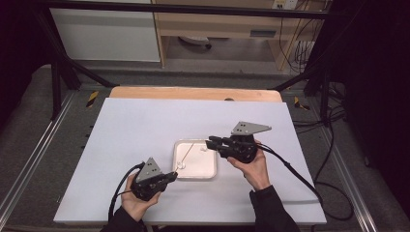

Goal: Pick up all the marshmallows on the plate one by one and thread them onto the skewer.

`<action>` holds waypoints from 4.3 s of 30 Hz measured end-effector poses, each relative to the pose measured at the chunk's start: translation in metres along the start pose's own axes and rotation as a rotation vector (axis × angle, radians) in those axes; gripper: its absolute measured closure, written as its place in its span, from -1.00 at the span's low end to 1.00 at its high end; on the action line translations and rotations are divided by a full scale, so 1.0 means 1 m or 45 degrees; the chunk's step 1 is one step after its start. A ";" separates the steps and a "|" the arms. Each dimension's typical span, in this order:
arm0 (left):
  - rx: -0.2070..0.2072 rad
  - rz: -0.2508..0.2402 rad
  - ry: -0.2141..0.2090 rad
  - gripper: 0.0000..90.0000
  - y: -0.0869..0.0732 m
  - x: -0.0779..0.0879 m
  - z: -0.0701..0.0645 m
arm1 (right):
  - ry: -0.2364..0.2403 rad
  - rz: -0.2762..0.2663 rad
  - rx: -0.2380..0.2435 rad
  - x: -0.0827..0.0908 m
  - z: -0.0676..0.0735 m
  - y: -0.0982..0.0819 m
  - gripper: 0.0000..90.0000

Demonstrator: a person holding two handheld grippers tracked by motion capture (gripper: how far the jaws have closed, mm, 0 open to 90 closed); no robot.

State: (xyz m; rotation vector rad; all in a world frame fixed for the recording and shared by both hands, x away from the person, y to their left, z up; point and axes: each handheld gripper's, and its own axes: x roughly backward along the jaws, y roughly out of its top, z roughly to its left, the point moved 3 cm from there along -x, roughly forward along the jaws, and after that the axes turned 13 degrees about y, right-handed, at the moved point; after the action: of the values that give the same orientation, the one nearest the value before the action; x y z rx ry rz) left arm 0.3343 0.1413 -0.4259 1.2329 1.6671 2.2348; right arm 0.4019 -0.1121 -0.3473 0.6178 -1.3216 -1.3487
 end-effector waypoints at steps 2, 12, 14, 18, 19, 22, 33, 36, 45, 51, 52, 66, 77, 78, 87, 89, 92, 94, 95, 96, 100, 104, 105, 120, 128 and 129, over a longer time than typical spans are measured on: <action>-0.006 0.000 -0.004 0.98 0.000 0.000 -0.002 | 0.023 -0.037 -0.006 0.005 0.002 0.004 0.68; -0.025 -0.002 -0.019 0.98 0.002 -0.001 -0.007 | 0.111 -0.120 -0.061 0.008 0.003 0.014 0.69; -0.029 -0.004 -0.021 0.98 0.002 -0.001 -0.008 | 0.125 -0.121 -0.066 0.006 0.004 0.014 0.68; -0.038 -0.003 -0.024 0.98 0.002 -0.001 -0.009 | 0.150 -0.124 -0.081 0.001 0.004 0.015 0.69; -0.036 -0.004 -0.026 0.98 0.002 -0.001 -0.009 | 0.151 -0.123 -0.082 -0.001 0.004 0.015 0.69; -0.044 -0.008 -0.025 0.98 0.002 -0.001 -0.009 | 0.156 -0.117 -0.093 -0.004 0.002 0.013 0.69; -0.043 -0.014 -0.024 0.98 0.003 0.000 -0.009 | 0.193 -0.098 -0.122 -0.012 0.002 0.008 0.70; -0.041 -0.015 -0.019 0.98 0.002 0.000 -0.009 | 0.211 -0.097 -0.134 -0.014 0.003 0.007 0.72; -0.045 -0.018 -0.013 0.98 0.000 -0.001 -0.009 | 0.244 -0.106 -0.158 -0.019 0.006 0.003 0.76; -0.076 -0.014 -0.005 0.98 -0.001 -0.002 -0.010 | 0.259 -0.090 -0.149 -0.021 0.009 0.001 0.78; -0.078 -0.013 -0.003 0.98 -0.001 -0.002 -0.010 | 0.262 -0.084 -0.146 -0.021 0.009 0.000 0.78; -0.113 0.015 0.015 0.98 -0.002 -0.004 -0.012 | 0.282 -0.053 -0.129 -0.024 0.014 -0.005 0.81; -0.126 0.028 0.019 0.98 -0.003 -0.005 -0.012 | 0.281 -0.048 -0.113 -0.027 0.017 -0.009 0.82; -0.125 0.018 0.020 0.98 -0.003 -0.005 -0.012 | 0.275 -0.043 -0.109 -0.028 0.017 -0.009 0.82; -0.123 0.036 0.014 0.98 -0.004 -0.006 -0.013 | 0.267 -0.033 -0.093 -0.029 0.018 -0.012 0.83; -0.127 0.037 0.020 0.98 -0.004 -0.006 -0.012 | 0.263 -0.028 -0.093 -0.030 0.018 -0.013 0.83; -0.122 0.038 0.013 0.98 -0.004 -0.007 -0.013 | 0.263 -0.027 -0.087 -0.031 0.018 -0.014 0.83; -0.130 0.039 0.011 0.98 -0.003 -0.006 -0.014 | 0.268 -0.039 -0.091 -0.031 0.018 -0.014 0.83; -0.125 0.039 0.011 0.98 -0.003 -0.006 -0.013 | 0.273 -0.039 -0.096 -0.031 0.018 -0.013 0.83; -0.129 0.044 0.015 0.98 -0.004 -0.006 -0.012 | 0.273 -0.038 -0.098 -0.031 0.018 -0.013 0.83; -0.134 0.047 0.022 0.98 -0.004 -0.006 -0.012 | 0.272 -0.036 -0.100 -0.032 0.018 -0.016 0.83; -0.140 0.056 0.018 0.98 -0.005 -0.007 -0.014 | 0.278 -0.030 -0.105 -0.033 0.019 -0.017 0.83; -0.140 0.053 0.025 0.98 -0.005 -0.007 -0.013 | 0.281 -0.035 -0.106 -0.033 0.019 -0.018 0.83; -0.126 0.057 0.028 0.98 -0.005 -0.007 -0.012 | 0.289 -0.033 -0.118 -0.035 0.018 -0.022 0.83; -0.131 0.059 0.037 0.98 -0.005 -0.007 -0.012 | 0.297 -0.046 -0.122 -0.037 0.019 -0.024 0.83; -0.131 0.062 0.028 0.98 -0.005 -0.007 -0.013 | 0.296 -0.051 -0.121 -0.037 0.019 -0.025 0.83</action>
State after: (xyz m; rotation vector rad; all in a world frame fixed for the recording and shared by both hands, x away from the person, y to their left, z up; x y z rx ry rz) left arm 0.3290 0.1302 -0.4351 1.2412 1.5237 2.3387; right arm 0.3867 -0.0771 -0.3768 0.7159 -1.0572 -1.3206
